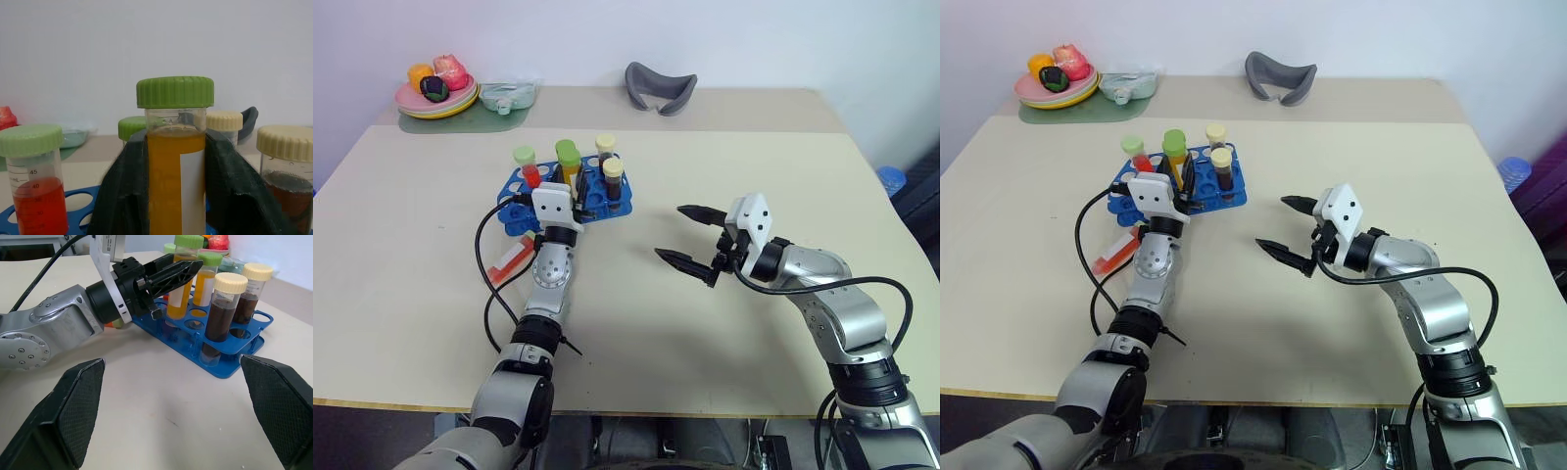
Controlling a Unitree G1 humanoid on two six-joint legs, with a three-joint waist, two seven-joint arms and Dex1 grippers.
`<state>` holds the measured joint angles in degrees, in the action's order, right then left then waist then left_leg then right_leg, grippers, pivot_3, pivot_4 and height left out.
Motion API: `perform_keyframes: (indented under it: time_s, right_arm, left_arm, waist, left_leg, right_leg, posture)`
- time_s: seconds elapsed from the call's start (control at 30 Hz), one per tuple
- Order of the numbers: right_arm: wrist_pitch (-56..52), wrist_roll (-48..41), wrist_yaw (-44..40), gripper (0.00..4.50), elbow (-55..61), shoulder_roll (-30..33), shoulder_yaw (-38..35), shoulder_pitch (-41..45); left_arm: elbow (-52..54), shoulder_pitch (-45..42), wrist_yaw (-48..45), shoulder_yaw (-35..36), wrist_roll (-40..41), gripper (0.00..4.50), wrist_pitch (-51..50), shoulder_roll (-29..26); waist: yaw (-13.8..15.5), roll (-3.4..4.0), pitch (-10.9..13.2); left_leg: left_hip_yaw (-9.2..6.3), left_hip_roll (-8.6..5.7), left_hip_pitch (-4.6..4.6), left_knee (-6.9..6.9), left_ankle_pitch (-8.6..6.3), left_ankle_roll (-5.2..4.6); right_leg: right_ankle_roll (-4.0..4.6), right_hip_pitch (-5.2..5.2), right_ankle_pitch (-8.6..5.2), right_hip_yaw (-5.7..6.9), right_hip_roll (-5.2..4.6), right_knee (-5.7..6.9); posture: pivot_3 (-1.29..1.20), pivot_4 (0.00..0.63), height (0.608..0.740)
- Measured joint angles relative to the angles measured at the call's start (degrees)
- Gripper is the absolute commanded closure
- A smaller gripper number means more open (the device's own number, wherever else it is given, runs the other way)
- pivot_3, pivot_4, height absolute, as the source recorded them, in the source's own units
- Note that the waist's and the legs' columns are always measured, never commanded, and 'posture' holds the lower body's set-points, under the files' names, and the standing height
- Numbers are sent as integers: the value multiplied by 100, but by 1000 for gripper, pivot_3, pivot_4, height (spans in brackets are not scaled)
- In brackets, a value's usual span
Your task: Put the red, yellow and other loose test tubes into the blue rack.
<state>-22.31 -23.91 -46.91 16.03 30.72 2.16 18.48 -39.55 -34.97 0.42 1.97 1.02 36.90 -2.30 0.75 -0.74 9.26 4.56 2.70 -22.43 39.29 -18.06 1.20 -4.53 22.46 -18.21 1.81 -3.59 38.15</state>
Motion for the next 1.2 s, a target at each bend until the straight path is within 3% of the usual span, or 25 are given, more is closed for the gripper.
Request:
perform_keyframes:
  time_s: [0.1,0.27,0.43,0.7,0.8,0.93,1.1,1.2]
  right_arm:
    - [-7,0,1,0,0,0,0,0]
    - [-34,0,0,0,0,-35,2,2]
    - [-47,1,1,0,2,-46,6,4]
    - [-85,-10,2,0,71,-51,9,-17]
    - [-96,-20,-30,0,85,-49,11,-13]
    - [-101,-60,-166,0,54,-34,10,-10]
    - [-92,-67,-259,0,-53,-41,20,57]
    - [-85,-66,-299,0,-87,-49,67,66]
  left_arm:
    - [23,4,-36,1,29,73,-29,3]
    - [137,33,137,5,-96,25,-102,-73]
    - [986,442,106,12,-47,25,-324,-143]
    - [3871,1511,-131,225,435,25,-1599,-513]
    - [5104,1731,-193,356,1002,25,-3402,-1014]
    - [6366,1668,-5,1085,1877,25,-6192,-1831]
    - [7010,1529,-4,1491,2834,25,-8778,-2619]
    - [7061,989,-19,1778,3382,25,-10188,-2895]
  waist:
    - [-2,0,0]
    - [-4,0,0]
    - [-7,0,0]
    - [-1,1,0]
    - [-24,0,0]
    - [-55,1,-1]
    - [-33,0,0]
    - [-17,-2,1]
  left_leg:
    - [0,0,0,0,0,0]
    - [0,0,0,0,0,0]
    - [-1,2,0,-1,0,0]
    - [-4,4,0,-1,0,0]
    - [-6,6,0,-1,-1,-2]
    - [-10,10,1,-5,-1,0]
    - [-12,5,1,-4,0,0]
    - [-12,4,1,-4,1,1]
  right_leg:
    - [0,0,0,0,0,0]
    - [0,1,0,0,0,0]
    - [0,1,0,-1,-1,0]
    - [0,-3,0,-3,-7,2]
    - [0,-2,0,-9,-8,3]
    - [2,-2,-1,-9,-5,2]
    - [2,-3,-1,-9,-2,3]
    - [2,-3,-1,-9,-2,3]
  posture:
    - [0,150,735]
    - [0,150,735]
    - [0,150,735]
    - [0,150,735]
    - [0,150,735]
    - [0,150,735]
    - [0,150,735]
    - [0,150,735]
